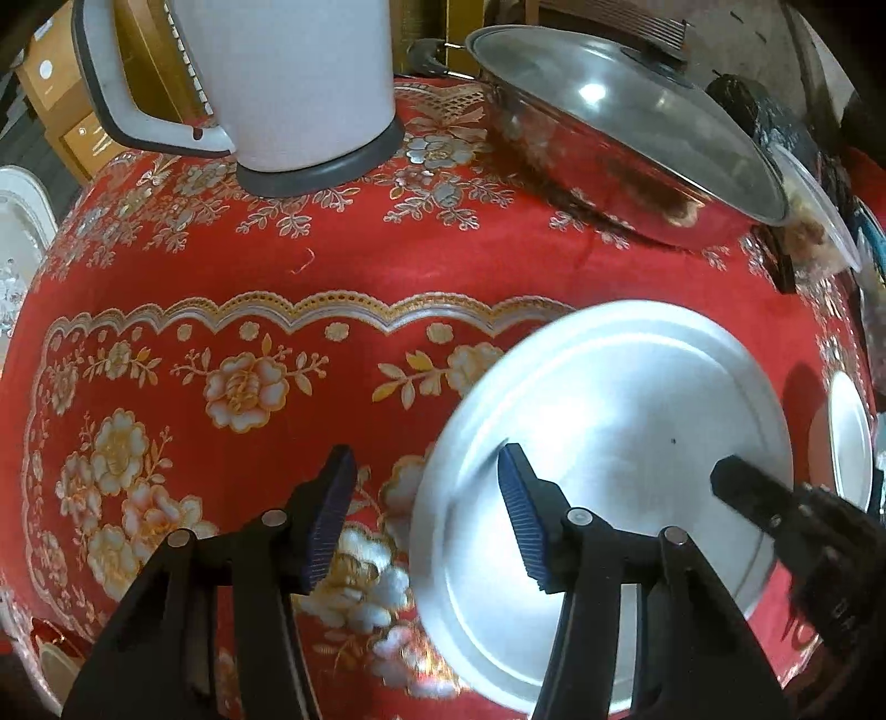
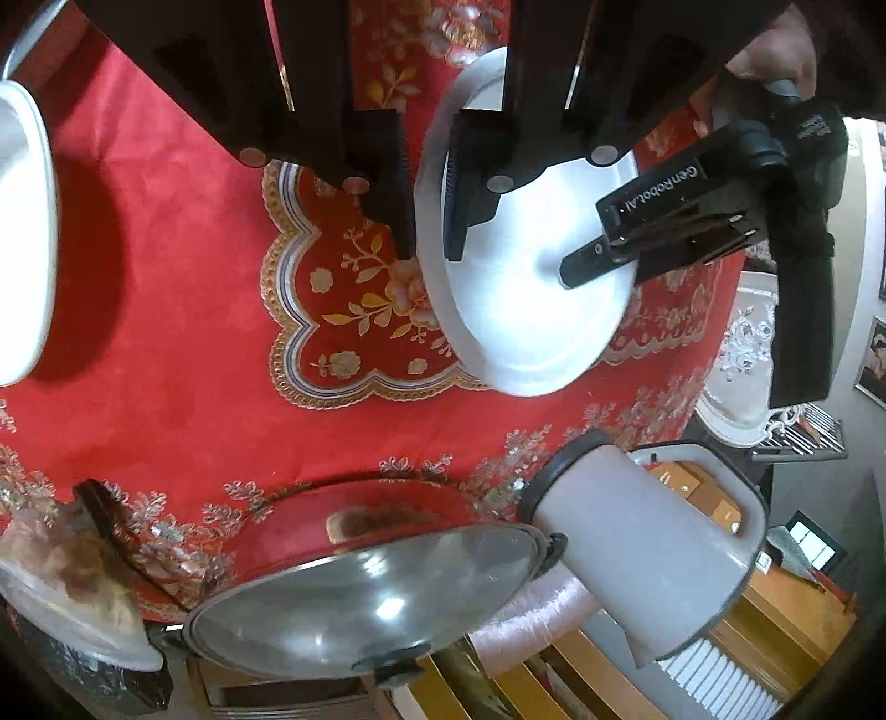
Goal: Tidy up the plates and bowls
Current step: 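Lift the white plate with both grippers and carry it over the bowl stack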
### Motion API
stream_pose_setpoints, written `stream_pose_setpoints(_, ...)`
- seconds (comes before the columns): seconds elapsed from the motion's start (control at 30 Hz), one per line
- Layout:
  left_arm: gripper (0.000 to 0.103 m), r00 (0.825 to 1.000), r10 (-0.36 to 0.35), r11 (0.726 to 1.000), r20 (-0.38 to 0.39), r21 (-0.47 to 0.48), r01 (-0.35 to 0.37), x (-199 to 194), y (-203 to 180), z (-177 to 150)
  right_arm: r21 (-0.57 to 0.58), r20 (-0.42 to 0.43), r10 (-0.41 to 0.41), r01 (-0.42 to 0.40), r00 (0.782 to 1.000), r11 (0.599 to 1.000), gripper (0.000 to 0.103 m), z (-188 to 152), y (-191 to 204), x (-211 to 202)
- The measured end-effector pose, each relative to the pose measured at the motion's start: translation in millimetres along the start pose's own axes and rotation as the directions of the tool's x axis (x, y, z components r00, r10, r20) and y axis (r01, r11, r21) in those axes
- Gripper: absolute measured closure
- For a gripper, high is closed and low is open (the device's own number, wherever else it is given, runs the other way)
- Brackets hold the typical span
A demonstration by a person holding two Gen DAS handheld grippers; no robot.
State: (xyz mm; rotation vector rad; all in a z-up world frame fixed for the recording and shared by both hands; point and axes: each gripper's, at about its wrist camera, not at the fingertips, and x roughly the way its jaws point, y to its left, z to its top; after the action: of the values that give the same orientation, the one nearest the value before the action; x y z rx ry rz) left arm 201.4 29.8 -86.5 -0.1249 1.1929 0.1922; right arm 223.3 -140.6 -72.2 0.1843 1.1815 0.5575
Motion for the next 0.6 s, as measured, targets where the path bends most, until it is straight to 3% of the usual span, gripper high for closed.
stream_pose_setpoints(0.33,0.058,0.999,-0.001,0.999,-0.052,0.036,0.003,-7.6,-4.2,-30.9,0.002,-0.061,-0.027,0.027,0.998,1.000,0.093,-25.5,-0.4,-10.1)
stream_pose_setpoints(0.6,0.072,0.997,-0.016,0.998,-0.082,0.052,0.020,-14.2,-5.6,-51.0,-0.050,-0.130,-0.052,0.046,0.990,0.998,0.093,-45.3,3.3,-17.2)
